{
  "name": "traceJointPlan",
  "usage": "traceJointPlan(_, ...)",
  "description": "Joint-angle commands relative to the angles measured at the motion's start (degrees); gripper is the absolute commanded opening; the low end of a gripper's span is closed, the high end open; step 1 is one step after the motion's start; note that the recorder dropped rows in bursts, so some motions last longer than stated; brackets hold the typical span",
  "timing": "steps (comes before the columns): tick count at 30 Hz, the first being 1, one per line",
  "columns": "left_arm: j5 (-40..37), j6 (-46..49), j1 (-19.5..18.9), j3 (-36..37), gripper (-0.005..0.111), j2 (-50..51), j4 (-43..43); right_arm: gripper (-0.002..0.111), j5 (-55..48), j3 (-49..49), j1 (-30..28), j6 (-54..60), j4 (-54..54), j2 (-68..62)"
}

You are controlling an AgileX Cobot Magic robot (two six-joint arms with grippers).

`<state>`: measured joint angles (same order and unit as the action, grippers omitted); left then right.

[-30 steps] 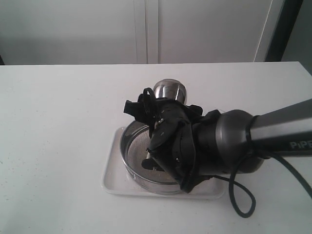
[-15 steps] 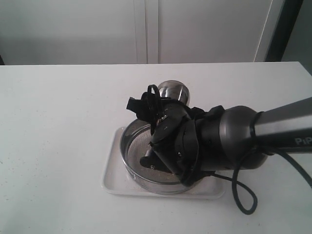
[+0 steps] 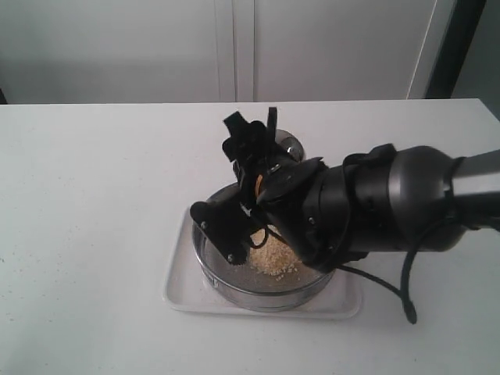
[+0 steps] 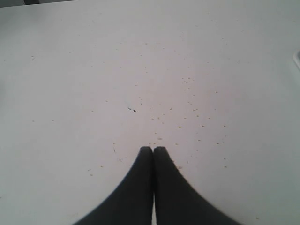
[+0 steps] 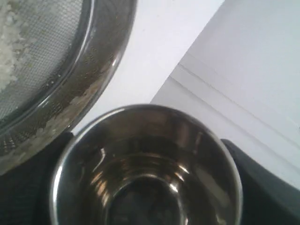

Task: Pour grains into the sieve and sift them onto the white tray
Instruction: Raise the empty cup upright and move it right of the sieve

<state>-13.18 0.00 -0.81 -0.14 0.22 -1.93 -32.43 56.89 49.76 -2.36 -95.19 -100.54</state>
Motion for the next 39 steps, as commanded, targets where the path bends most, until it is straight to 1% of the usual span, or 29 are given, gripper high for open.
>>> traceJointPlan(1, 0.2, 0.0, 0.3, 0.1, 0.000, -0.2, -0.3, 0.000, 6.6, -0.1, -3.7, -12.9, -0.3, 3.9)
traceJointPlan(4, 0.2, 0.0, 0.3, 0.1, 0.000, -0.2, -0.3, 0.000, 13.6, -0.1, -6.7, -21.1, -0.3, 5.8)
traceJointPlan(6, 0.2, 0.0, 0.3, 0.1, 0.000, -0.2, -0.3, 0.000, 17.7, -0.1, -9.4, -29.1, -0.3, 6.9)
traceJointPlan(7, 0.2, 0.0, 0.3, 0.1, 0.000, -0.2, -0.3, 0.000, 21.3, -0.1, -11.4, -34.3, -0.3, 7.4)
traceJointPlan(12, 0.2, 0.0, 0.3, 0.1, 0.000, -0.2, -0.3, 0.000, 33.3, -0.1, -18.5, -49.5, -0.3, 8.0)
traceJointPlan(14, 0.2, 0.0, 0.3, 0.1, 0.000, -0.2, -0.3, 0.000, 37.0, -0.1, -21.2, -57.2, -0.3, 8.0)
traceJointPlan(16, 0.2, 0.0, 0.3, 0.1, 0.000, -0.2, -0.3, 0.000, 38.2, -0.1, -23.6, -63.0, 1.4, 8.0)
traceJointPlan(19, 0.2, 0.0, 0.3, 0.1, 0.000, -0.2, -0.3, 0.000, 40.9, -0.1, -26.1, -65.1, 5.0, 8.0)
traceJointPlan(23, 0.2, 0.0, 0.3, 0.1, 0.000, -0.2, -0.3, 0.000, 47.7, -0.1, -30.5, -65.3, 12.6, 8.0)
traceJointPlan(25, 0.2, 0.0, 0.3, 0.1, 0.000, -0.2, -0.3, 0.000, 50.1, -0.1, -32.7, -65.3, 14.3, 8.0)
traceJointPlan(29, 0.2, 0.0, 0.3, 0.1, 0.000, -0.2, -0.3, 0.000, 49.2, -0.3, -34.7, -65.4, 14.7, 8.0)
traceJointPlan(31, 0.2, 0.0, 0.3, 0.1, 0.000, -0.2, -0.3, 0.000, 48.8, -0.3, -35.6, -67.4, 14.8, 8.0)
traceJointPlan(32, 0.2, 0.0, 0.3, 0.1, 0.000, -0.2, -0.3, 0.000, 47.5, -0.3, -36.7, -71.0, 17.3, 8.0)
traceJointPlan(34, 0.2, 0.0, 0.3, 0.1, 0.000, -0.2, -0.3, 0.000, 45.4, -0.3, -38.5, -72.8, 22.1, 8.0)
traceJointPlan(39, 0.2, 0.0, 0.3, 0.1, 0.000, -0.2, -0.3, 0.000, 42.9, -0.3, -42.0, -71.2, 22.2, 7.8)
